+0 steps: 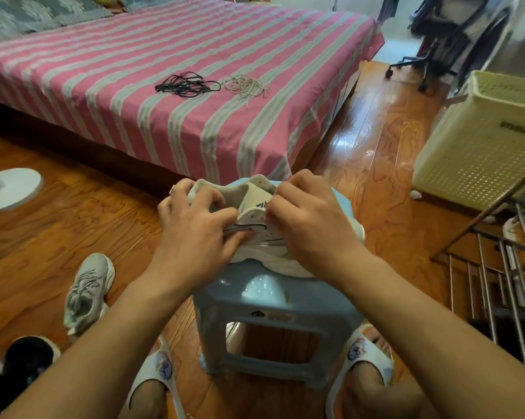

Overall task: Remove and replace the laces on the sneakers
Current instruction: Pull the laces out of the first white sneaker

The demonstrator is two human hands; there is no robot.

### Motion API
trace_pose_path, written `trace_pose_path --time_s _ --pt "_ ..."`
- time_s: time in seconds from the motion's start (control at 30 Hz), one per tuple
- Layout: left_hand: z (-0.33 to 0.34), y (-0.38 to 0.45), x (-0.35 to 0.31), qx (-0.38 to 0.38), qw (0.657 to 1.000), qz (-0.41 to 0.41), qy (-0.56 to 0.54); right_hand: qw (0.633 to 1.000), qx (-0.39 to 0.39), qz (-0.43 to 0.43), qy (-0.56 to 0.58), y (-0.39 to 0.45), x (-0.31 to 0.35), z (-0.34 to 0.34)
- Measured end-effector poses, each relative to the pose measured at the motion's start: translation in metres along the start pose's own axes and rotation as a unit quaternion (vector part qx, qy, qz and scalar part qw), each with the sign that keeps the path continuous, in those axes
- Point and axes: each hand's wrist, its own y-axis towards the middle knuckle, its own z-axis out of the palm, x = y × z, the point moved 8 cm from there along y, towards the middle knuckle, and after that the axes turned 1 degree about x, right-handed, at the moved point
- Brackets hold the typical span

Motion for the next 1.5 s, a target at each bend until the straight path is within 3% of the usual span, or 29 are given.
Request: trace_pose_path --time_s 0.07,0.2,0.27,0.4,0.53,0.63,0.7,0.8,0.87,0.9,1.03,1.13,1.33,1.4,1.5 --pt "0.000 0.000 0.001 0.005 1.000 -0.002 -0.001 1.000 0.012 -0.011 0.013 -0.007 -0.017 -0.004" --pt "0.001 0.001 -0.001 0.003 1.000 -0.004 -0.010 0.989 0.019 0.129 0.062 -0.027 -0.088 -0.017" --pt "0.001 0.001 -0.003 -0.001 1.000 -0.010 -0.010 0.984 0.036 0.153 0.090 -0.029 -0.086 -0.014" --pt "0.001 0.001 -0.003 -0.004 1.000 -0.012 -0.004 0.989 0.084 0.088 0.088 -0.009 -0.026 0.003" --pt "0.000 0.000 -0.004 -0.009 1.000 -0.009 0.001 0.999 -0.005 0.031 -0.008 -0.003 0.002 0.001" --pt "0.000 0.000 -0.003 -0.012 1.000 -0.008 0.001 1.000 -0.014 0.011 -0.001 -0.009 -0.003 -0.007" --pt "0.000 0.001 -0.003 -0.008 1.000 -0.010 -0.004 0.997 -0.028 0.066 0.005 -0.021 -0.045 -0.018" --pt "0.000 0.002 -0.005 -0.007 1.000 -0.014 0.001 0.960 -0.043 0.274 0.024 -0.055 -0.133 -0.039" --pt "0.001 0.002 -0.007 -0.007 1.000 -0.018 0.004 0.925 0.016 0.377 0.041 -0.070 -0.155 -0.030" --pt "0.001 0.002 -0.008 -0.008 1.000 -0.020 0.005 0.918 0.054 0.390 0.055 -0.070 -0.152 -0.021" --pt "0.002 0.000 -0.007 -0.015 1.000 -0.023 0.007 0.965 0.068 0.228 0.107 -0.028 -0.080 -0.015" --pt "0.003 0.000 -0.007 -0.015 1.000 -0.024 0.012 0.988 0.083 0.126 0.039 -0.011 -0.032 -0.004" --pt "0.004 0.000 -0.007 -0.008 1.000 -0.018 0.023 0.997 -0.005 0.067 -0.026 -0.009 -0.009 -0.005" --pt "0.003 0.001 -0.004 -0.008 0.999 -0.024 0.021 0.996 -0.010 0.083 -0.006 -0.016 -0.024 -0.016" --pt "-0.001 0.002 0.002 -0.013 0.999 -0.045 0.025 0.966 -0.036 0.251 0.054 -0.043 -0.087 -0.040"
